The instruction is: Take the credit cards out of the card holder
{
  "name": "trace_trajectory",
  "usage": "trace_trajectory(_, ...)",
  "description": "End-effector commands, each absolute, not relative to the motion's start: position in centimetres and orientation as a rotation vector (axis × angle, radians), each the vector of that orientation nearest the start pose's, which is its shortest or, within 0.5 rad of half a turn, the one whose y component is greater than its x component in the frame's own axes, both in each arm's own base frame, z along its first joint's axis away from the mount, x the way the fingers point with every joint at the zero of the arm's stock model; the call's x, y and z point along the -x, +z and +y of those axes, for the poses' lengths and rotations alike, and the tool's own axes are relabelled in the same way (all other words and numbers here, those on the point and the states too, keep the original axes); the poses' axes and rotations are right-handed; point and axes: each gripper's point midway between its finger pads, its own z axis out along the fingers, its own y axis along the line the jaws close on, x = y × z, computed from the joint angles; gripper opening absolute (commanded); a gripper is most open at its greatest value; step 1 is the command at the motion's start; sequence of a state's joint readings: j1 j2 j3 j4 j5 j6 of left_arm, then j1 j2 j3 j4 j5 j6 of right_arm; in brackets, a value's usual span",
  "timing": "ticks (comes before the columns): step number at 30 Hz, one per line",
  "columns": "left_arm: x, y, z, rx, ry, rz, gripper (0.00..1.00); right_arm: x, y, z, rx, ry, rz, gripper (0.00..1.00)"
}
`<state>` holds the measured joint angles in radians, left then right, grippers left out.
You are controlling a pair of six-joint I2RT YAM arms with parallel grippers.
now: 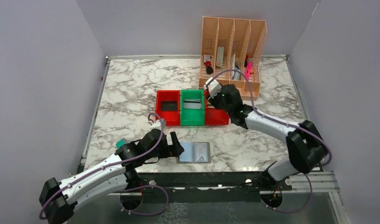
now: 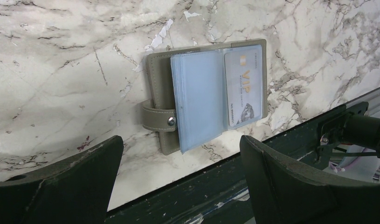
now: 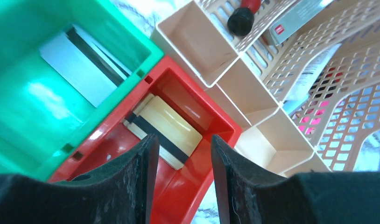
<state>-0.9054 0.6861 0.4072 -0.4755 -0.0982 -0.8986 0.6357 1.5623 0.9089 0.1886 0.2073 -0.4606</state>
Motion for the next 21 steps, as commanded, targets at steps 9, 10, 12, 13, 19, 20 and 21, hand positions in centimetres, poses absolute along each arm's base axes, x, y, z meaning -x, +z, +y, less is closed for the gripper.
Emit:
trace_trajectory(9, -14.7, 11.6, -21.2, 0.009, -0.861, 2.336, 0.99, -25.3, 19.2, 23.3, 0.239, 0.859, 1.895, 1.00)
trace_trajectory(10, -14.8, 11.8, -21.4, 0.007, -0.869, 2.328, 0.99, -24.1, 18.4, 23.5, 0.240, 0.917, 1.925, 1.00)
trace_trajectory(12, -15.0, 12.4, -22.0, -0.005, -0.901, 2.303, 0.99, -22.6, 16.7, 23.6, 0.169, 0.997, 2.009, 1.00)
trace_trajectory(13, -15.1, 12.7, -22.4, -0.017, -0.924, 2.286, 0.99, -22.0, 15.7, 23.5, 0.099, 1.029, 2.068, 1.00)
trace_trajectory(19, -15.1, 13.6, -25.0, -0.076, -1.075, 2.227, 0.92, -17.4, 12.4, 25.8, 0.101, 1.327, 2.241, 0.73)
trace_trajectory(20, -15.0, 13.5, -25.2, -0.083, -1.084, 2.232, 0.90, -16.8, 12.3, 26.2, 0.098, 1.378, 2.267, 0.67)
trace_trajectory(21, -15.0, 13.1, -25.5, -0.089, -1.084, 2.247, 0.87, -16.3, 11.9, 26.7, 0.096, 1.413, 2.298, 0.62)
